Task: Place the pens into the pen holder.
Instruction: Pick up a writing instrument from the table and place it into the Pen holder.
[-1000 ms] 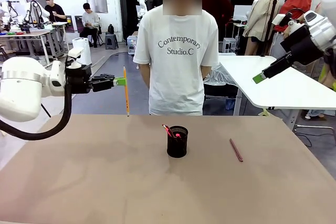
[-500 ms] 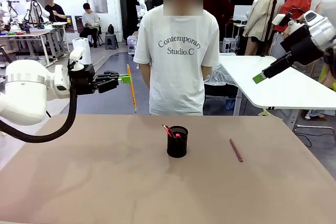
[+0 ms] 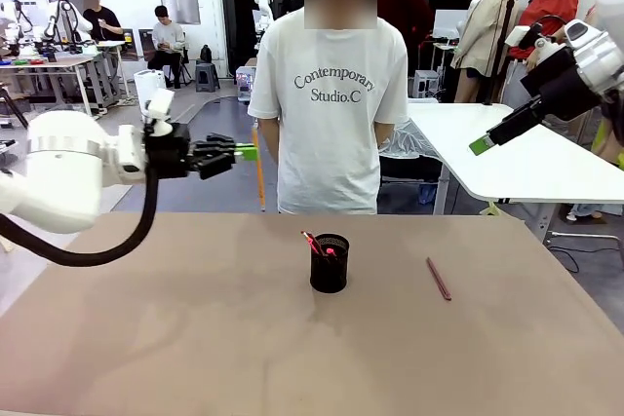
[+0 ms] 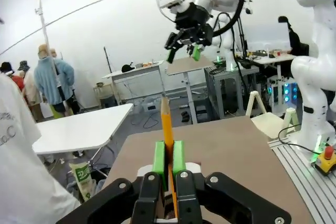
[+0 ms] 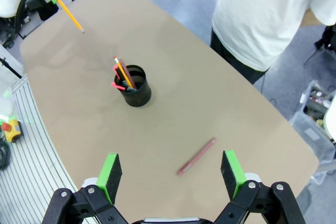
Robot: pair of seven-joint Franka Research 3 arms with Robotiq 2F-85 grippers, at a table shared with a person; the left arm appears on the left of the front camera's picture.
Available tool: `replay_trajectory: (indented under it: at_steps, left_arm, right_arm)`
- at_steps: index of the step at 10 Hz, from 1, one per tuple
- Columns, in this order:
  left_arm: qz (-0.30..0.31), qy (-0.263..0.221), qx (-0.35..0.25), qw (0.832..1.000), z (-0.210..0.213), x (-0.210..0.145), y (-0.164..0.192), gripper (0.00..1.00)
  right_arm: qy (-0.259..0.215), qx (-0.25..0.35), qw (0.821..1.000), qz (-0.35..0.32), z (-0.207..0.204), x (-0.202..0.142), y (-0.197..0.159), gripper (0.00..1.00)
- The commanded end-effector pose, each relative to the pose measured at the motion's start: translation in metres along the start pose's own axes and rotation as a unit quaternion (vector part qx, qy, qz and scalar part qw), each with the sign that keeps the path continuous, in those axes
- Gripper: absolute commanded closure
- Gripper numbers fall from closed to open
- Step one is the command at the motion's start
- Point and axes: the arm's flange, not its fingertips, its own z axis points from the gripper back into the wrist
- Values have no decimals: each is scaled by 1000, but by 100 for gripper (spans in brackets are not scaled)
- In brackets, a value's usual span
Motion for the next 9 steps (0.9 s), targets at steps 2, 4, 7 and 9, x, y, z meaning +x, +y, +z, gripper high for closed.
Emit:
replay_trajectory:
  at_steps: [2,4,7,9]
  left_arm:
    - [-77,-18,-14,997,-63,-6,-28,100]
    - [-126,-28,19,991,-94,-11,-31,100]
    - [-94,-20,13,995,-126,-35,-24,100]
    - [-66,-21,6,998,-133,-48,-13,100]
  right_arm:
    - [-10,7,1000,0,0,0,-1,0]
    - [-10,7,1000,0,0,0,-1,0]
    - [-10,7,1000,0,0,0,-1,0]
    - [-10,7,1000,0,0,0,-1,0]
